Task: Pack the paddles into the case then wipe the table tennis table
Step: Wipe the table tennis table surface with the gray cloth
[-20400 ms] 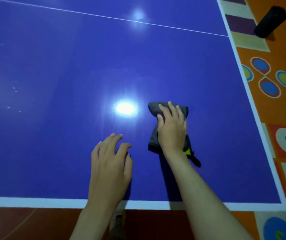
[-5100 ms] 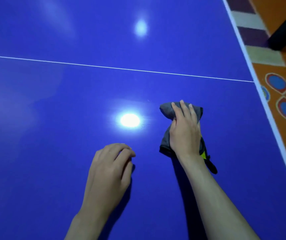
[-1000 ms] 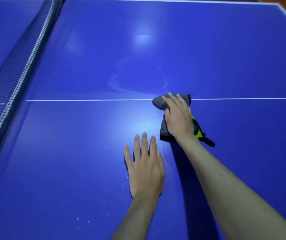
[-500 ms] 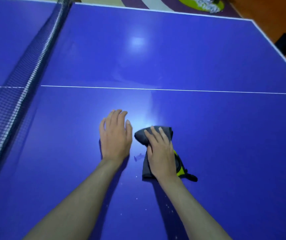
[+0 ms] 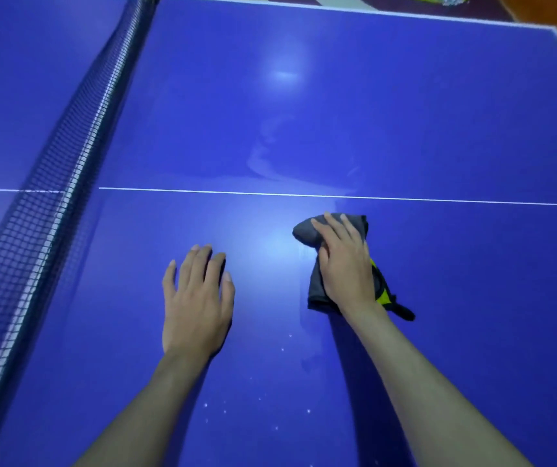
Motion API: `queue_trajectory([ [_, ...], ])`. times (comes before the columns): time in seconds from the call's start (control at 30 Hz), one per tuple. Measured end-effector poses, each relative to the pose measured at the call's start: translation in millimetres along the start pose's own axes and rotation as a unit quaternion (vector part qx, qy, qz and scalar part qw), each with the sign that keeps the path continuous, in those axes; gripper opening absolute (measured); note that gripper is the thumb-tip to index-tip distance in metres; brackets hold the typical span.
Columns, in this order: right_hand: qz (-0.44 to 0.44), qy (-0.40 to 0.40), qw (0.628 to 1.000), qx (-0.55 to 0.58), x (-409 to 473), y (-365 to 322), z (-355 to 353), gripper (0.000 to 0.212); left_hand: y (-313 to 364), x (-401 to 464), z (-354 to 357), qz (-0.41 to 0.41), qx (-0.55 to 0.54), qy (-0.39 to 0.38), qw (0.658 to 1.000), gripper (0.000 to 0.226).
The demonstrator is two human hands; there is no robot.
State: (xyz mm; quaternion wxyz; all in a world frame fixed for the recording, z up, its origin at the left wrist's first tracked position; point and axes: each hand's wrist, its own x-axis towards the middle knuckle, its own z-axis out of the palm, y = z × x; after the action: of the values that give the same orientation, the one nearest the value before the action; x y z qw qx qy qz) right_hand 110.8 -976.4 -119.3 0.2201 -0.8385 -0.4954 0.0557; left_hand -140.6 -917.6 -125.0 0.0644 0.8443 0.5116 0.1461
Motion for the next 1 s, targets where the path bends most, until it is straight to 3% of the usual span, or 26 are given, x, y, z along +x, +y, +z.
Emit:
queue_trajectory([
  [0.17, 0.011, -0.003, 1.0, 0.015, 64, -1, 9, 0.05, -3, 1, 3, 0.005, 0.006, -0.015, 1.0, 0.039],
  [0.3, 0.023, -0.003, 0.999, 0.025, 65, -6, 7, 0.05, -3, 2, 2, 0.01, 0.005, -0.017, 1.0, 0.04],
  [0.5, -0.002, 0.002, 1.0, 0.009, -34, -42, 17, 0.048, -1, 2, 4, 0.005, -0.019, 0.002, 1.0, 0.039],
  [0.7, -0.031, 0.0, 0.999, -0.008, -167, -84, 21, 0.054, -14, -5, -20, 0.031, -0.129, 0.055, 0.99, 0.042],
  [0.83, -0.025, -0.02, 0.999, 0.003, -213, -97, 23, 0.058, -51, -21, -35, 0.024, -0.053, 0.037, 0.998, 0.041],
  [1.0, -0.025, -0.013, 1.0, -0.012, -172, -95, 28, 0.058, -67, -32, -27, 0.03, 0.003, -0.01, 0.999, 0.04],
])
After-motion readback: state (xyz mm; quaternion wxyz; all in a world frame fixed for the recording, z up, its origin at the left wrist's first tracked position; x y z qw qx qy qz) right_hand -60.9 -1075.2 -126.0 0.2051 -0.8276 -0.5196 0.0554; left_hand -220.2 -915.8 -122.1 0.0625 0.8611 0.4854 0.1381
